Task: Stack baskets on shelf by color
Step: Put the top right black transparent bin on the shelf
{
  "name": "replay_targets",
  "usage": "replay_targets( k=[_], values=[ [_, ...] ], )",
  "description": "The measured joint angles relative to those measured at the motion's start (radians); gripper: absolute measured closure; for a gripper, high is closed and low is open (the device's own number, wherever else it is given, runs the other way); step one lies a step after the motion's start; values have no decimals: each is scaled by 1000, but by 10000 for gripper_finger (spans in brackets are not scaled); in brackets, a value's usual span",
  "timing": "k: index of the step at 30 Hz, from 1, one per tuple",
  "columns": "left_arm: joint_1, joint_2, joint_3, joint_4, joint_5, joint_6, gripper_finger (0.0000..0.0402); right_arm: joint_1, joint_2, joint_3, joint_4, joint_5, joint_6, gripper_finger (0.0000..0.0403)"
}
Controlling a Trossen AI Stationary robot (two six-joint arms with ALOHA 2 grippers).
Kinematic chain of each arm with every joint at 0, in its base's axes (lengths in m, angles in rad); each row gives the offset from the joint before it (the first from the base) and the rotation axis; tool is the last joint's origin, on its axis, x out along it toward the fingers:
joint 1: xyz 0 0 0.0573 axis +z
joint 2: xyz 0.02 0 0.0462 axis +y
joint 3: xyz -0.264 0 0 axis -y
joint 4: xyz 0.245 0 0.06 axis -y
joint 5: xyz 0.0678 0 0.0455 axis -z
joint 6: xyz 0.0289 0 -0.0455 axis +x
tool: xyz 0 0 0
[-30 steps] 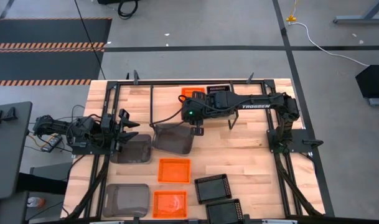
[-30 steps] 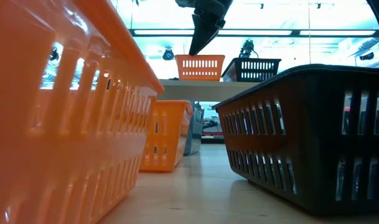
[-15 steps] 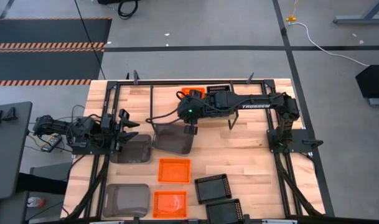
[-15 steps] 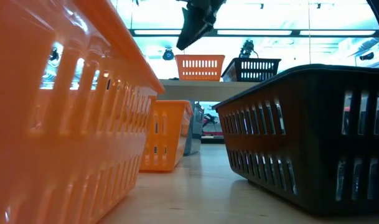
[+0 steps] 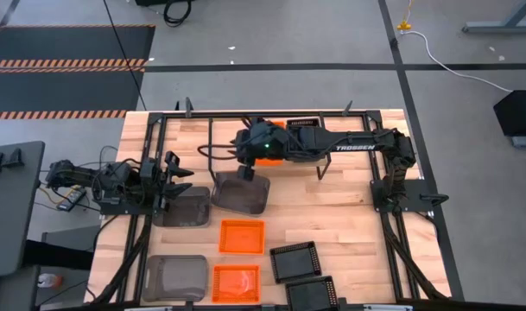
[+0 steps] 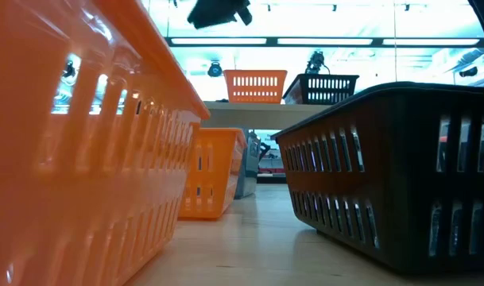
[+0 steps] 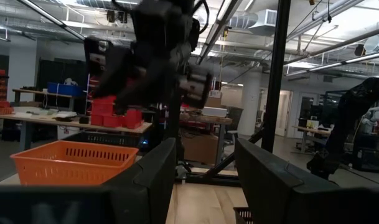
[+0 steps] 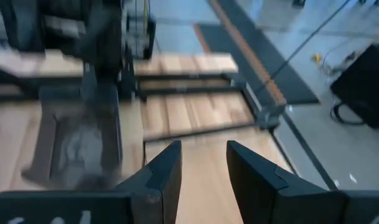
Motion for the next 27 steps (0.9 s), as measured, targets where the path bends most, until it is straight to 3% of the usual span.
replay_targets(
  k=[6,15,22,27],
  values=[
    [0,0,0,0,0,0,230,1,-2,0,108,-2,102,270],
    [0,0,0,0,0,0,230,2,-2,0,-21,-146,219,270],
    [0,0,0,0,0,0,230,10,-2,0,-183,-429,314,270],
    [0,0,0,0,0,0,230,63,-2,0,-354,-529,343,270]
  ],
)
